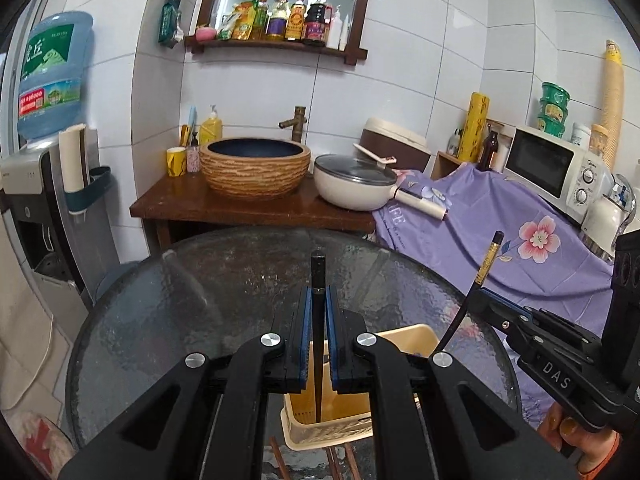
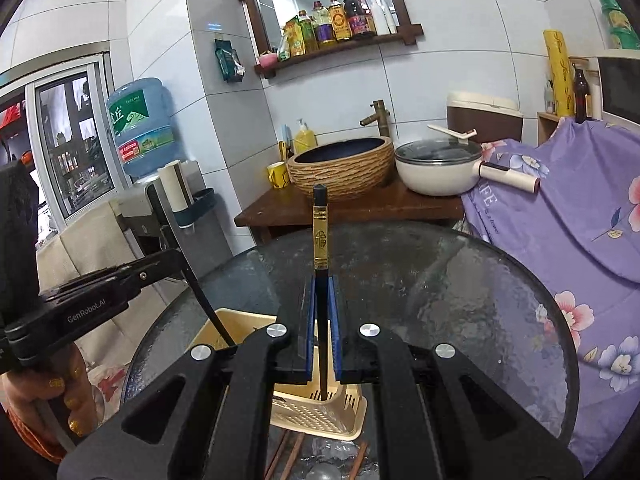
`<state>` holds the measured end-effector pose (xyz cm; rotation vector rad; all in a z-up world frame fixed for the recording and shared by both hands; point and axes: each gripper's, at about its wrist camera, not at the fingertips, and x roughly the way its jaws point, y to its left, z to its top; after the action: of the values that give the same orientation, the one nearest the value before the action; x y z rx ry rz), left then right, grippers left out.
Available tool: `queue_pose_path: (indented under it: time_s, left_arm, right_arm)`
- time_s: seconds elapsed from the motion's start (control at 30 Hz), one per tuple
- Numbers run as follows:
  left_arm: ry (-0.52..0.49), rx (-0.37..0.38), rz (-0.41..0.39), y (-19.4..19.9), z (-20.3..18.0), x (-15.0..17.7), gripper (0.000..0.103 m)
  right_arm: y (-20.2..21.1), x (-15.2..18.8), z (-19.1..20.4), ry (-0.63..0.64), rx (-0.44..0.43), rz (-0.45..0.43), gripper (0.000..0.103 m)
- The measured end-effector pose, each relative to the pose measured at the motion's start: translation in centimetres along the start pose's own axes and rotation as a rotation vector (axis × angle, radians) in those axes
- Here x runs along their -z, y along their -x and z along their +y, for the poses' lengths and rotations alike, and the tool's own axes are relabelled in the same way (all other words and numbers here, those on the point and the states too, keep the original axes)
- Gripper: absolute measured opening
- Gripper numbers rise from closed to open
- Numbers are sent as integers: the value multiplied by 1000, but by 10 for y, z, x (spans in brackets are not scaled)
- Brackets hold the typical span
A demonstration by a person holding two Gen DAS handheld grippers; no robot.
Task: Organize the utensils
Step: 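Lift both black chopsticks into the cream holder and open both grippers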
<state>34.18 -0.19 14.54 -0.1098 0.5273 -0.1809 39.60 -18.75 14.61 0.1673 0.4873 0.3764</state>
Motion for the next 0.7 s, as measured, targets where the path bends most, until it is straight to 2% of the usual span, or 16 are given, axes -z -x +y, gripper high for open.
queue_pose_path:
  time_s: [0.1,0.3,0.33,0.37,0.43,0.47,0.5,0.53,0.57,0.63,0.7]
  left_arm:
    - [14,0,21,-8,3,6,7]
    - [21,0,6,-8,2,8,7]
    - [30,-3,-2,-6,2,8,10]
    - [35,-9,-19,-3,3,8,15]
    - [46,-18,-49,4,4,9,49]
    - [52,-17,-61,7,5,10,55]
    - [60,-16,-80,12,5,11,58]
    - [59,-17,-91,17,4,12,59]
    - [46,-20,-101,22,3,13,61]
    - [30,-32,-115,29,1,18,73]
    - [20,-53,-129,39,2,27,78]
  right_arm:
    - [-4,3,-2,-1,8,4,7]
    - [-5,4,-5,-10,21,-1,7]
    - [-5,4,-7,-17,26,-5,7]
    - [-4,4,-8,-21,25,-8,8]
    - [-3,6,-9,-18,28,-10,18]
    - [0,7,-7,-8,36,-19,24]
    - [3,8,-6,2,43,-27,43]
    - [7,9,-6,7,47,-37,52]
    - [12,12,-5,11,54,-56,52]
    - [19,16,-5,16,64,-58,52]
    - [26,22,-6,2,61,-47,52]
